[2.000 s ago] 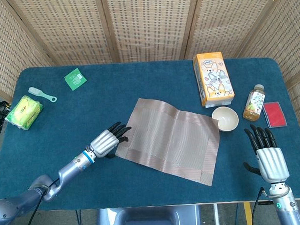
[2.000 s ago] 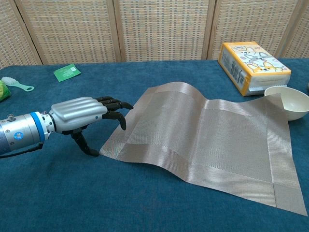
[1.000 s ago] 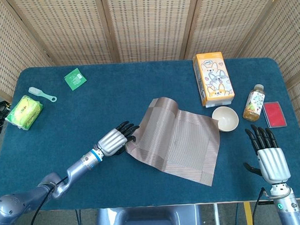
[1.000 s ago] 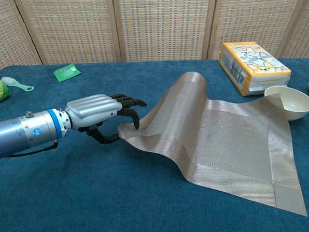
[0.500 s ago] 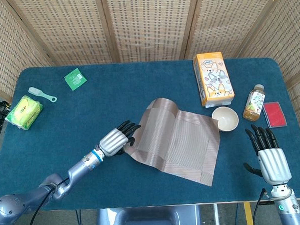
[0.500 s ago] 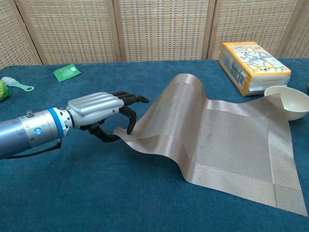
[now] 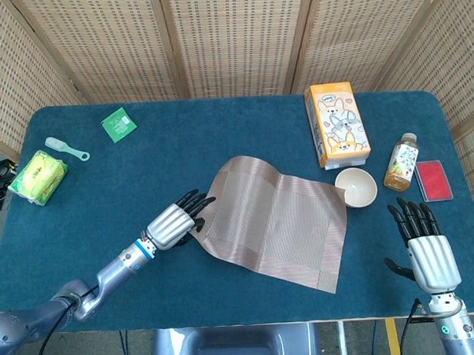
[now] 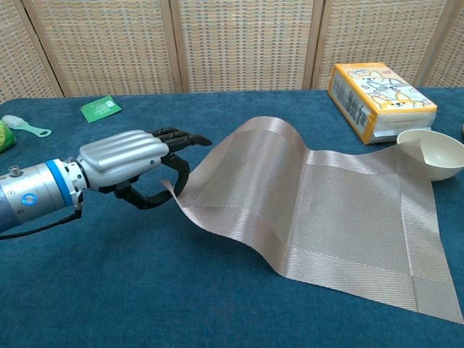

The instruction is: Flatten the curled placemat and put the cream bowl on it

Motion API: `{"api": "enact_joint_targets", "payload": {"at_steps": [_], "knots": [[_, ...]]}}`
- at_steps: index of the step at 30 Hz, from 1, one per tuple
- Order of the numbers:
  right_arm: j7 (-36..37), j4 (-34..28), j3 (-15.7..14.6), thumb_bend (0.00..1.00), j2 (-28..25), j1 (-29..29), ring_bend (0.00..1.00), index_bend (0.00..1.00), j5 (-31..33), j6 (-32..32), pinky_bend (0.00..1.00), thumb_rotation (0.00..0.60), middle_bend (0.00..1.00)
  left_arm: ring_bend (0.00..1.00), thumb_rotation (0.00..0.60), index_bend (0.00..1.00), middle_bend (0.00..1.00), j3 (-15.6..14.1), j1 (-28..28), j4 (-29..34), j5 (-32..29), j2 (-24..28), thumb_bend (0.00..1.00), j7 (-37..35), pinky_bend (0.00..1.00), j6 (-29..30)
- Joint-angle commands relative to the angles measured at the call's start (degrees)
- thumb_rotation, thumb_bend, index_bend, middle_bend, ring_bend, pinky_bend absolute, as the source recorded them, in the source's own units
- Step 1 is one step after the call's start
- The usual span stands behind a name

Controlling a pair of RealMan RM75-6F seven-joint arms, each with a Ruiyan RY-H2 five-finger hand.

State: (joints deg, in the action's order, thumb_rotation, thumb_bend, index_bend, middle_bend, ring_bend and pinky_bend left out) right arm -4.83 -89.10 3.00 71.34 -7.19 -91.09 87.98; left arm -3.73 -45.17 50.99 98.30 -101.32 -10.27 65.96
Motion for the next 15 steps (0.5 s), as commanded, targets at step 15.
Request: {"api": "enact_joint_targets", "payload": {"at_steps": [15], "knots": [[0.0, -1.2, 0.0, 0.0, -0.7, 0.5, 0.0, 0.0, -1.5, 1.4, 0.0, 0.6, 0.0, 0.0, 0.6, 0.78, 0.0, -6.5, 7.8, 38.6, -7.5, 21.8, 0.53, 31.8, 0.0, -7.0]]}}
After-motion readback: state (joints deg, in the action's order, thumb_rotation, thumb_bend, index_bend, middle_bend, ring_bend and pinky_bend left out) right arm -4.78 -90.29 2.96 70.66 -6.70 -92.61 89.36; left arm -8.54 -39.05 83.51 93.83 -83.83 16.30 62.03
